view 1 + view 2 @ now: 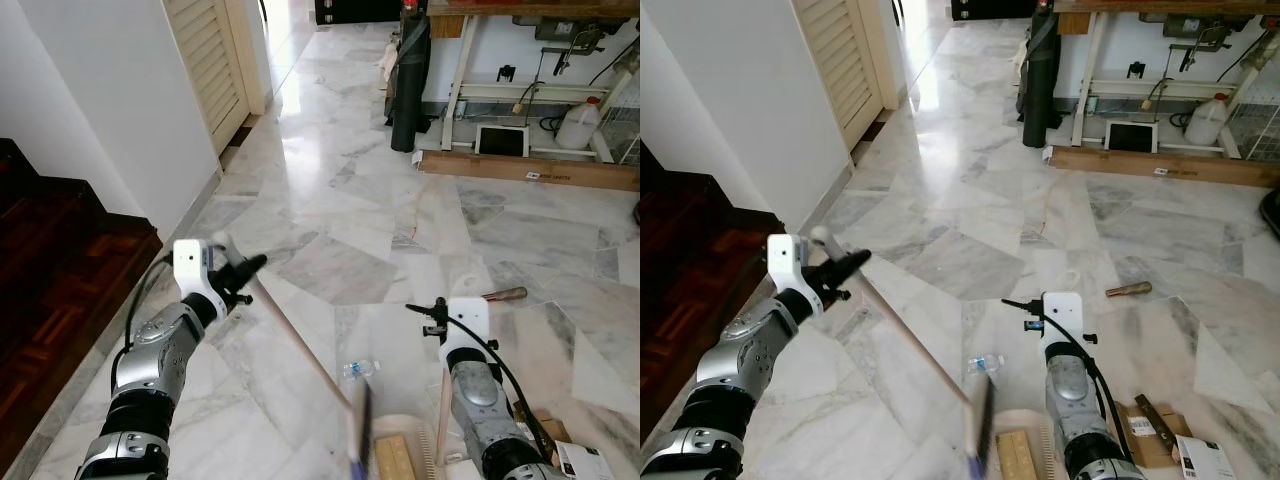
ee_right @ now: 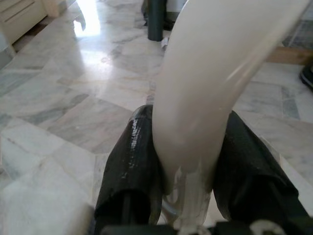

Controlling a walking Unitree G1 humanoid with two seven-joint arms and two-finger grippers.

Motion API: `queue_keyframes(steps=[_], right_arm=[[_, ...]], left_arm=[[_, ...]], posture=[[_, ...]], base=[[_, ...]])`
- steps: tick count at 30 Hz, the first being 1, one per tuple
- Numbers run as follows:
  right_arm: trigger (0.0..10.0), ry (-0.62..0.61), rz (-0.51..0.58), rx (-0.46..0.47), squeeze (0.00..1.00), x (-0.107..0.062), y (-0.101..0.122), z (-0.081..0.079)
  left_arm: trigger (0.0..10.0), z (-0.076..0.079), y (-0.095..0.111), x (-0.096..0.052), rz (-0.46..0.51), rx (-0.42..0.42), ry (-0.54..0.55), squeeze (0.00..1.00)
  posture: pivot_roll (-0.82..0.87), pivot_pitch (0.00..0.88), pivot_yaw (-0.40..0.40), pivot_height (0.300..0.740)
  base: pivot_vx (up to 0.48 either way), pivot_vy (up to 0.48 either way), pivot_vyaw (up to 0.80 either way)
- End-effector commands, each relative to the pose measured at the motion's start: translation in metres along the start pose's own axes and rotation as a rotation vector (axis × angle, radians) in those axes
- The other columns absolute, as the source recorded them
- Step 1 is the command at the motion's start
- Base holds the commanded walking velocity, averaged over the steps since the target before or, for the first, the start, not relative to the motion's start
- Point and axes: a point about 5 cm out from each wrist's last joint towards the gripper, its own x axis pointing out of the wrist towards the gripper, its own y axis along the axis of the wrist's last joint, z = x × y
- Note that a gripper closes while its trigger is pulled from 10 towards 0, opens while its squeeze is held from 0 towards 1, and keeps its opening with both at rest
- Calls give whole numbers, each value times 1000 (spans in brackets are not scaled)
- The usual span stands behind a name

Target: Sweep floor

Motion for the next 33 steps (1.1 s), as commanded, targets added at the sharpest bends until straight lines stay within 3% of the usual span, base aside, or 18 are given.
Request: queue_keyframes(steps=[1, 3, 10, 13, 21, 33], right_arm=[[10000, 5, 5, 63, 0, 0, 3, -7], [10000, -6, 59, 104, 0, 4, 14, -5], [10000, 0, 168, 137, 0, 5, 35, -2], [10000, 6, 237, 145, 0, 2, 44, 1], [10000, 9, 299, 159, 0, -4, 56, 4], [10000, -15, 296, 210, 0, -14, 56, 4]], left_arm=[[10000, -6, 14, -4, 75, 102, 59, 0], [10000, -9, 14, -9, 110, 197, 126, 0], [10000, -6, 2, -15, 112, 323, 154, 0], [10000, -2, -5, -19, 116, 325, 161, 0], [10000, 7, -13, -25, 147, 350, 175, 0], [10000, 7, -17, -28, 155, 367, 188, 0]], posture=[[84, 0, 104, 740], [79, 0, 95, 740], [57, 0, 78, 740], [57, 0, 62, 740], [72, 0, 43, 740], [46, 0, 65, 740]], base=[[0, 0, 0], [0, 0, 0], [0, 0, 0], [0, 0, 0], [0, 0, 0], [0, 0, 759]])
